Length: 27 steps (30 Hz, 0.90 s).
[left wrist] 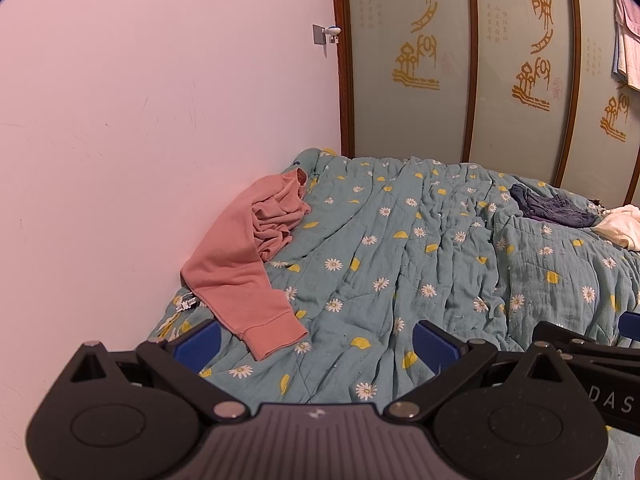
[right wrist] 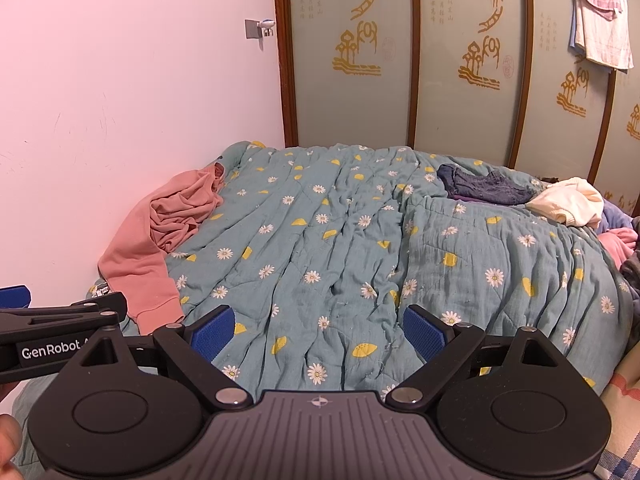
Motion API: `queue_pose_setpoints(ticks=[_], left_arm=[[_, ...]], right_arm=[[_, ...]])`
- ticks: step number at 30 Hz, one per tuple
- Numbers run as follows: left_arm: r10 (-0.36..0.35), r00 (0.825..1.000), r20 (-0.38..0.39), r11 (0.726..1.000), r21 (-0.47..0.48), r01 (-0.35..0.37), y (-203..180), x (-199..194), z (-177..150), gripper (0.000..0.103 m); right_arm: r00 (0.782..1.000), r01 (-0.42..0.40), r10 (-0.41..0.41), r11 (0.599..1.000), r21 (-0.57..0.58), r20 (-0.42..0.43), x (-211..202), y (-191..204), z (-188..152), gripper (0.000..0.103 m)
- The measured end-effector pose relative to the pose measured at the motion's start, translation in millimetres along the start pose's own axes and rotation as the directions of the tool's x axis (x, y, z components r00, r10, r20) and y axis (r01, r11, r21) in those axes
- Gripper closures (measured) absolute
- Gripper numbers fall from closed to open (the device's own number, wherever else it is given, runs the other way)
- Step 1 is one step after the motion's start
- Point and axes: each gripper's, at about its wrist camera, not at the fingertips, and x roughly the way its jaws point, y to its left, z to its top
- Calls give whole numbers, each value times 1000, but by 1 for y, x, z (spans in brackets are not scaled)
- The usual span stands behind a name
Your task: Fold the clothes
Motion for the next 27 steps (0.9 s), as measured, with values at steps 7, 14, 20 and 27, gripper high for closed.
queue_pose_setpoints(ticks=[7, 14, 20, 27], left_arm=[[2, 1000, 2, 1000, 2, -2, -3, -3, -4, 0], [-1, 1000, -1, 1000, 1, 1, -2, -3, -3, 0], [3, 1000, 0, 1000, 4, -3, 0, -1, -4, 0], [2, 1000, -2, 1000, 5, -2, -3, -1, -4, 0]], right_arm=[[1000, 2, -2, 1000, 1, -1, 0, 0, 0, 11], [1000, 4, -4, 1000, 1, -2, 2, 0, 1, 11], [1000, 1, -1, 1000, 2, -6, 3, -1, 0, 11], [1000, 2, -2, 1000, -2, -6, 4, -1, -2, 11]])
